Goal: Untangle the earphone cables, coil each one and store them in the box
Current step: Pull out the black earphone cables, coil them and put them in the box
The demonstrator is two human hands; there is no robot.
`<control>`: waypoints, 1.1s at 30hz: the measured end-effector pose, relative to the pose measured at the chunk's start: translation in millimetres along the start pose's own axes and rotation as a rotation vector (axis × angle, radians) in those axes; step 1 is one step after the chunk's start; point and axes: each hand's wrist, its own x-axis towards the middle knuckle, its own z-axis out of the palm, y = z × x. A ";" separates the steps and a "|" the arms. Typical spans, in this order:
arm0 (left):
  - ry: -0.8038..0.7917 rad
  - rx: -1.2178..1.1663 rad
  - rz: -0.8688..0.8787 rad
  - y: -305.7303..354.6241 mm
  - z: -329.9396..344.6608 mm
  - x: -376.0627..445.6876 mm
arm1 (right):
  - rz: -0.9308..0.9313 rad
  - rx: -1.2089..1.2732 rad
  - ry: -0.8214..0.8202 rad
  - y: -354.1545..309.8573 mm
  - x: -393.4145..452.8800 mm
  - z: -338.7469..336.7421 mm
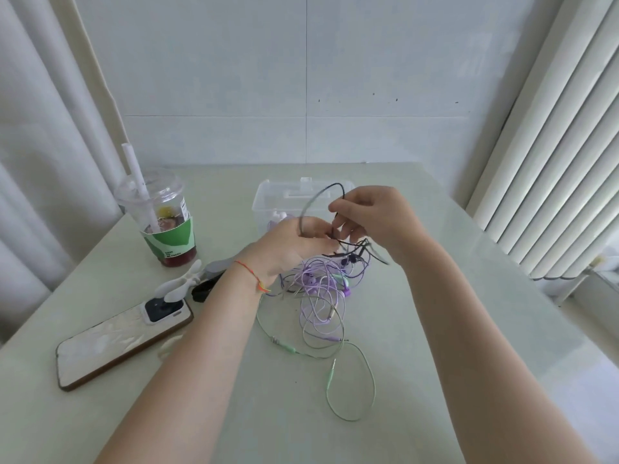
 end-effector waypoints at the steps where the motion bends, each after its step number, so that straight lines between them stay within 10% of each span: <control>1: 0.046 0.031 -0.006 0.9 0.0 -0.7 | 0.002 -0.008 0.021 0.4 0.9 -0.2; 7: 0.289 0.261 -0.097 -11.4 -25.6 -3.1 | 0.006 -0.149 0.379 11.6 12.0 -21.3; 15: 0.587 -0.480 -0.090 2.5 -39.1 -6.9 | 0.132 -0.584 0.499 32.7 17.0 -42.5; 18: 0.712 -0.307 -0.133 -3.2 -44.9 -1.9 | 0.084 -0.409 0.478 28.5 17.9 -38.1; 24: 0.675 0.119 0.036 -2.6 -25.2 -1.4 | 0.074 -0.095 0.116 5.2 1.8 -12.0; 33: 0.102 0.139 0.089 -6.2 0.9 0.9 | -0.133 0.153 -0.098 -10.1 -6.0 -8.0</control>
